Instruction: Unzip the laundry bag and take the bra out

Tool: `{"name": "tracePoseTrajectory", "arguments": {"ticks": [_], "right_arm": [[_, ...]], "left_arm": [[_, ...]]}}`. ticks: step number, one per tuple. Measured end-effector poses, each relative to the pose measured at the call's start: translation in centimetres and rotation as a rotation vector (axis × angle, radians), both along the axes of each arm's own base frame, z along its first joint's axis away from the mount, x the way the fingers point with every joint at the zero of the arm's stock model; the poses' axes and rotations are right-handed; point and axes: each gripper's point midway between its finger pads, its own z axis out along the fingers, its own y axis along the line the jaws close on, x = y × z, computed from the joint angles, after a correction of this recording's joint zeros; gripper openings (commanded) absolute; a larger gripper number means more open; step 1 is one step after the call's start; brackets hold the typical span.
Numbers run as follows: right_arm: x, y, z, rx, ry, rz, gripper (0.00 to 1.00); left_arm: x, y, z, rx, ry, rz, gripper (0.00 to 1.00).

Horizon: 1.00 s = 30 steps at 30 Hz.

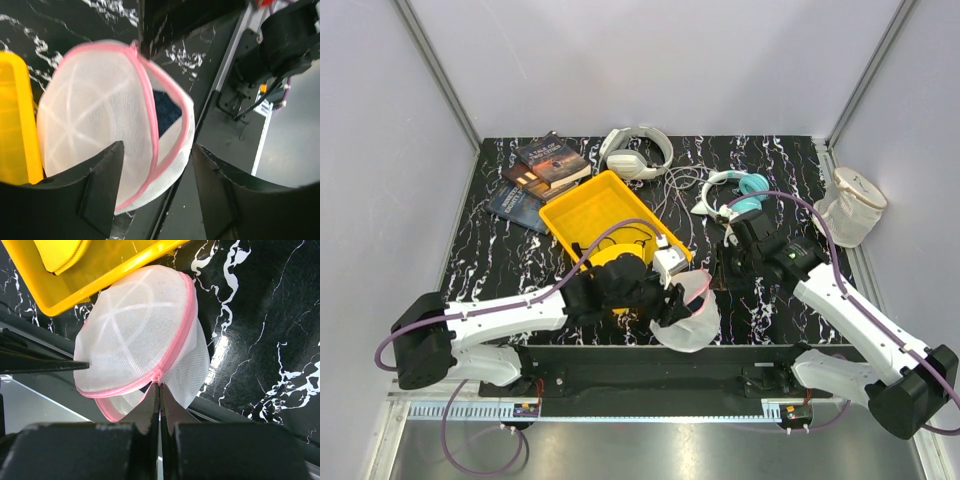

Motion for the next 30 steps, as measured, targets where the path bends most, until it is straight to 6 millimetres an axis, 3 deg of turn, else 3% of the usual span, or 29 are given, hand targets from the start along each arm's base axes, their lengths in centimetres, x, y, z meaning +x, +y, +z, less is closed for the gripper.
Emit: {"name": "tracePoseTrajectory", "arguments": {"ticks": [7, 13, 17, 21, 25, 30], "right_arm": [[-0.4, 0.3, 0.7, 0.035, -0.009, 0.015, 0.00], [-0.8, 0.5, 1.3, 0.064, -0.016, 0.027, 0.00], [-0.9, 0.5, 1.7, 0.073, -0.027, 0.027, 0.00], [-0.9, 0.5, 1.7, 0.075, -0.029, 0.027, 0.00], [-0.9, 0.5, 1.7, 0.074, -0.029, 0.026, 0.00], [-0.8, 0.5, 1.7, 0.075, -0.027, 0.019, 0.00]], "left_arm": [[1.4, -2.0, 3.4, -0.061, -0.025, 0.031, 0.63], [2.5, -3.7, 3.4, -0.051, -0.018, 0.051, 0.55], [2.9, -4.2, 2.4, -0.024, -0.004, 0.064, 0.40], [3.0, -4.2, 1.7, -0.008, 0.009, 0.074, 0.16], [3.0, -4.2, 1.6, -0.005, 0.013, 0.078, 0.00], [3.0, -4.2, 1.6, -0.003, 0.012, 0.078, 0.00]]}}
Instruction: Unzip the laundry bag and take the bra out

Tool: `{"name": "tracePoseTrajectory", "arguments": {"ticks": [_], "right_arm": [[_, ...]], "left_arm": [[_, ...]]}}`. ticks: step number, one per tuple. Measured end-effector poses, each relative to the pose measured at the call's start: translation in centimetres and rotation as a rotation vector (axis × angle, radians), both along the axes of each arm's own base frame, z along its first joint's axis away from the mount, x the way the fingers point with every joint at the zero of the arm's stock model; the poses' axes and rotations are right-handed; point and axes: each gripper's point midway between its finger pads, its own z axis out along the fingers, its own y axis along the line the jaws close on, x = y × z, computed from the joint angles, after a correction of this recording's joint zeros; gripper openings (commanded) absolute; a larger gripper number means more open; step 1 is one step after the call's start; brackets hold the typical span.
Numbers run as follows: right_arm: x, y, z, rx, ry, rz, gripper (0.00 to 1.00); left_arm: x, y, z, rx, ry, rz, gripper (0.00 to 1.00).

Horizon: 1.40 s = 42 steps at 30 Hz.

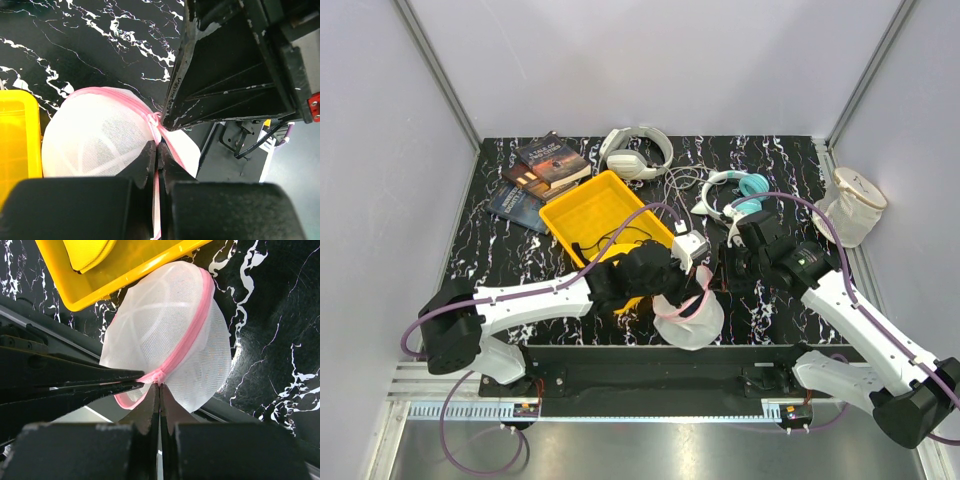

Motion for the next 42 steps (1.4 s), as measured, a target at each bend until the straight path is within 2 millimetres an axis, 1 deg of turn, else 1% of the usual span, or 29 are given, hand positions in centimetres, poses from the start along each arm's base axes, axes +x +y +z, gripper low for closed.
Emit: {"name": "tracePoseTrajectory", "arguments": {"ticks": [4, 9, 12, 18, 23, 24, 25, 26, 27, 28, 31, 35, 39, 42], "right_arm": [[0.1, -0.1, -0.1, -0.006, 0.005, -0.016, 0.00], [0.7, -0.4, -0.8, -0.041, 0.012, -0.045, 0.00], [1.0, -0.6, -1.4, -0.066, 0.020, -0.057, 0.00], [1.6, -1.1, -2.3, -0.110, 0.029, -0.078, 0.00], [1.6, -1.2, -2.6, -0.119, 0.036, -0.080, 0.00], [1.6, -1.1, -2.6, -0.118, 0.036, -0.080, 0.00], [1.6, -1.1, -2.6, -0.118, 0.037, -0.079, 0.00], [1.5, -1.1, -2.6, -0.115, 0.039, -0.076, 0.00], [1.5, -1.0, -2.6, -0.114, 0.039, -0.075, 0.00], [1.5, -1.0, -2.6, -0.113, 0.040, -0.074, 0.00], [1.3, -0.9, -2.5, -0.102, 0.044, -0.067, 0.00], [1.1, -0.6, -2.1, -0.079, 0.045, -0.055, 0.00], [0.7, -0.3, -1.6, -0.052, 0.045, -0.040, 0.00], [0.4, -0.1, -1.2, -0.030, 0.043, -0.028, 0.00]], "left_arm": [[0.0, 0.0, 0.0, 0.000, 0.000, -0.001, 0.00], [-0.1, 0.1, -0.2, -0.001, -0.003, -0.007, 0.00], [-0.5, 0.6, -0.6, 0.005, -0.002, -0.016, 0.00], [-2.0, 2.3, -1.3, 0.002, -0.001, -0.059, 0.00], [-2.9, 3.6, -1.0, -0.016, -0.010, -0.082, 0.00], [-3.0, 3.7, -0.8, -0.023, -0.013, -0.085, 0.04], [-3.1, 3.7, -0.6, -0.027, -0.014, -0.086, 0.16], [-3.1, 3.7, -0.5, -0.031, -0.016, -0.088, 0.24], [-3.2, 3.7, -0.4, -0.033, -0.013, -0.088, 0.30], [-3.2, 3.7, -0.4, -0.033, -0.013, -0.089, 0.42], [-3.2, 3.8, -0.4, -0.028, -0.012, -0.091, 0.58], [-2.8, 3.1, 0.8, -0.040, -0.021, -0.085, 0.63], [-1.9, 1.8, 2.5, -0.064, -0.041, -0.070, 0.64], [-1.3, 1.0, 3.0, -0.067, -0.049, -0.059, 0.63]]}}
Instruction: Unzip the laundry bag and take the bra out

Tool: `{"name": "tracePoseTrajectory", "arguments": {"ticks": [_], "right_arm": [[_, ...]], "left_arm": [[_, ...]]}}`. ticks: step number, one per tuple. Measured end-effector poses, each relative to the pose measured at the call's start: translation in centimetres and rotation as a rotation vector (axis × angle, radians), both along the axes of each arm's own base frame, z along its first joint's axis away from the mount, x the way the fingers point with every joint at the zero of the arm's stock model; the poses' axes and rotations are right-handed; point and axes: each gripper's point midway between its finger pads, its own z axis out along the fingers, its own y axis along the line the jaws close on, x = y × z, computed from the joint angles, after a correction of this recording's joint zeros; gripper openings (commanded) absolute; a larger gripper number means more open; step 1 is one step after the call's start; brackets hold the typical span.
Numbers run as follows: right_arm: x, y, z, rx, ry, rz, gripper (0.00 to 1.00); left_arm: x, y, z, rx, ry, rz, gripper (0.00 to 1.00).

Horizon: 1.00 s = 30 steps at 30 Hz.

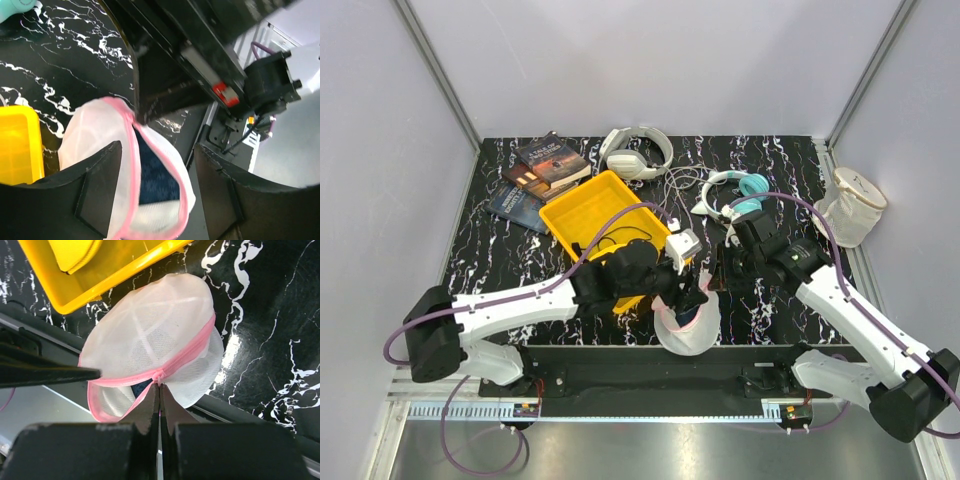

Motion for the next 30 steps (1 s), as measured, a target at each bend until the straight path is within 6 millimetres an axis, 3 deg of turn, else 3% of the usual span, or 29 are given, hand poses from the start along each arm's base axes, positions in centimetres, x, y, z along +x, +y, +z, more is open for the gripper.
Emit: {"name": "tracePoseTrajectory", "arguments": {"ticks": [6, 12, 22, 25, 29, 30], "right_arm": [[-0.4, 0.1, 0.8, 0.031, -0.016, 0.010, 0.00], [-0.4, 0.1, 0.9, 0.033, -0.017, 0.007, 0.00], [-0.4, 0.2, 0.9, 0.036, -0.012, -0.002, 0.00], [-0.4, 0.2, 0.9, 0.038, -0.010, -0.005, 0.00], [-0.4, 0.2, 0.9, 0.040, -0.006, -0.011, 0.00], [-0.4, 0.2, 0.9, 0.040, -0.006, -0.011, 0.00]], "left_arm": [[0.9, -1.3, -1.0, 0.033, 0.012, 0.017, 0.61], [0.9, -1.3, -2.8, 0.083, 0.046, 0.023, 0.58], [0.8, -1.3, -3.2, 0.086, 0.077, 0.033, 0.56], [0.8, -1.4, -3.5, 0.091, 0.087, 0.036, 0.48], [0.8, -1.5, -4.1, 0.101, 0.100, 0.040, 0.23], [0.8, -1.5, -4.2, 0.104, 0.102, 0.040, 0.13]]}}
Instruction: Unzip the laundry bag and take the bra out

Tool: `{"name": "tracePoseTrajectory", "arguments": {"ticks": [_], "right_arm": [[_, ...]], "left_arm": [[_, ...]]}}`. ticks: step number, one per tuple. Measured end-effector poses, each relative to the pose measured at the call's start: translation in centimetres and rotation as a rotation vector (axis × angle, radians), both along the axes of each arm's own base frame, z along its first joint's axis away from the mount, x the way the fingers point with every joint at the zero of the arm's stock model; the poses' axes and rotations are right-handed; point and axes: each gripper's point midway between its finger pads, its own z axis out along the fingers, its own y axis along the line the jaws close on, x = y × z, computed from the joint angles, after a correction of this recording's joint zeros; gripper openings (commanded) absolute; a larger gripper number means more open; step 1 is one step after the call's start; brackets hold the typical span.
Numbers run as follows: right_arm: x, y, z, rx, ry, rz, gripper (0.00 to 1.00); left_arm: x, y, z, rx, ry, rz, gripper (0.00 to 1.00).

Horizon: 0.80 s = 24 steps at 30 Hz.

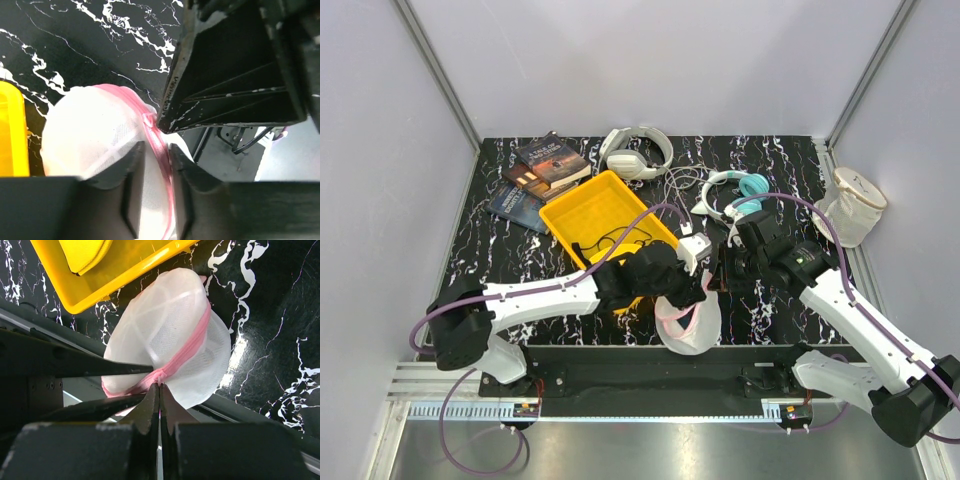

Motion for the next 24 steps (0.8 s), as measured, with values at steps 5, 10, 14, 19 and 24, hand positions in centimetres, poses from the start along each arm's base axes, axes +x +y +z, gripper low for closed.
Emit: {"name": "tracePoseTrajectory", "arguments": {"ticks": [5, 10, 14, 19, 24], "right_arm": [[0.0, 0.0, 0.0, 0.000, 0.000, 0.000, 0.00], [0.1, -0.1, -0.5, -0.008, 0.005, -0.011, 0.00], [0.3, -0.3, -0.9, -0.027, 0.008, -0.025, 0.00], [0.6, -0.6, -1.3, -0.048, 0.007, -0.038, 0.00], [0.7, -0.7, -1.4, -0.055, 0.005, -0.042, 0.00]], "left_arm": [[0.0, 0.0, -0.3, 0.006, 0.005, 0.003, 0.00], [0.0, 0.0, -0.3, 0.009, 0.001, 0.000, 0.00], [-0.1, 0.3, -0.8, 0.018, -0.006, -0.006, 0.00], [-0.6, 1.6, -1.5, 0.029, -0.022, -0.018, 0.00], [-1.0, 2.6, -1.6, 0.018, -0.044, -0.027, 0.00]]}}
